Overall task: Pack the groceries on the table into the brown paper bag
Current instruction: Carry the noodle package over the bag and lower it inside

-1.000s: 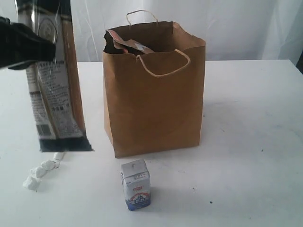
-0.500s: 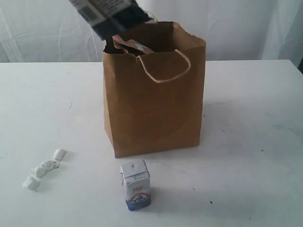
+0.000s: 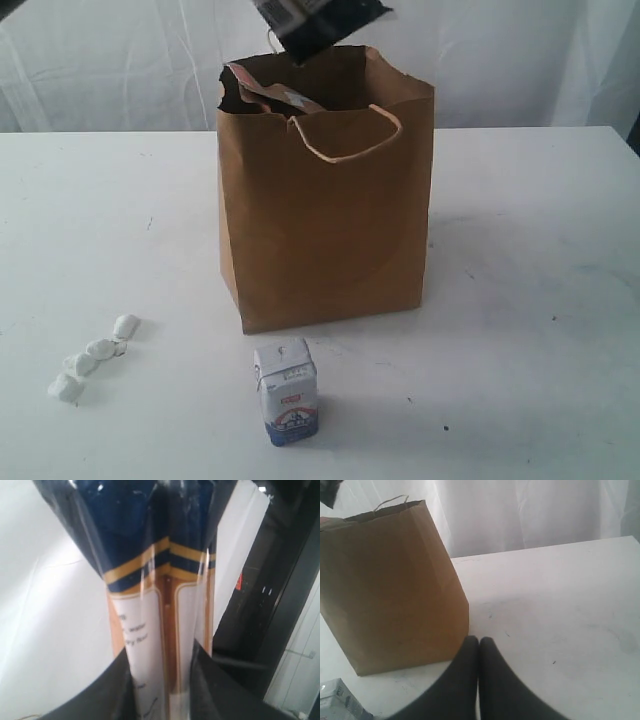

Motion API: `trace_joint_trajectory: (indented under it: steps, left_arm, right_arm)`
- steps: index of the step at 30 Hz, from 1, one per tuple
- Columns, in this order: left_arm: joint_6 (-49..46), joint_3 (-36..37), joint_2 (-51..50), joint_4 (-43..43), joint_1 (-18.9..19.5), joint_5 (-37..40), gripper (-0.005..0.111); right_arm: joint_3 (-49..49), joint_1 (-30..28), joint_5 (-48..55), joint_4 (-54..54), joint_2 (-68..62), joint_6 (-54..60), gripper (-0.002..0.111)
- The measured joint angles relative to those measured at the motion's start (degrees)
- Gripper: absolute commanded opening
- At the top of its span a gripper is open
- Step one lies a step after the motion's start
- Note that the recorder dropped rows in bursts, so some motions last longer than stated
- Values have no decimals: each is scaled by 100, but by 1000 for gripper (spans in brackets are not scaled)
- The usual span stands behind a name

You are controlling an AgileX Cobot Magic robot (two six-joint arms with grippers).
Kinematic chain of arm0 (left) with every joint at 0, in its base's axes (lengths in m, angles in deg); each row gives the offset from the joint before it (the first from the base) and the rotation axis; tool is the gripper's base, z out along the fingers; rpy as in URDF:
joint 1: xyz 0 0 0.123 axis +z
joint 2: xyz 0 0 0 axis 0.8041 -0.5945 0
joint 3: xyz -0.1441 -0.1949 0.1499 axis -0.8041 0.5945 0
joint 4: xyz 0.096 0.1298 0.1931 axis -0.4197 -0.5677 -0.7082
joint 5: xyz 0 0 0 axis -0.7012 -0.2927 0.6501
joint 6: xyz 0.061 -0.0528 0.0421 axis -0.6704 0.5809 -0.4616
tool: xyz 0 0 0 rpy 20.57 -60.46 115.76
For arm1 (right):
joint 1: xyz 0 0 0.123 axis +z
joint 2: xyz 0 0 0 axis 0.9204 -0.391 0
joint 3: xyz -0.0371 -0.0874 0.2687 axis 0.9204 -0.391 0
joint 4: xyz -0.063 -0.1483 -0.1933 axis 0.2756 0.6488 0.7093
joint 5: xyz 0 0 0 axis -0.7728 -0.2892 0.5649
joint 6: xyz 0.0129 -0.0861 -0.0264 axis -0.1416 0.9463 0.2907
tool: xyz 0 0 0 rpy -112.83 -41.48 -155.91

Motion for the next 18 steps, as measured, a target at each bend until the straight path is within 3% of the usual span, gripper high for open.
trace_joint_trajectory:
  steps: [5,18]
  left_arm:
    - [-162,-361,-507,-481,0,48,0]
    - [-379,-864,-1275,-720,0,30,0]
  right_arm:
    - [0,0,21,0,0,0,0]
    - [0,0,34,-14,0,0,0]
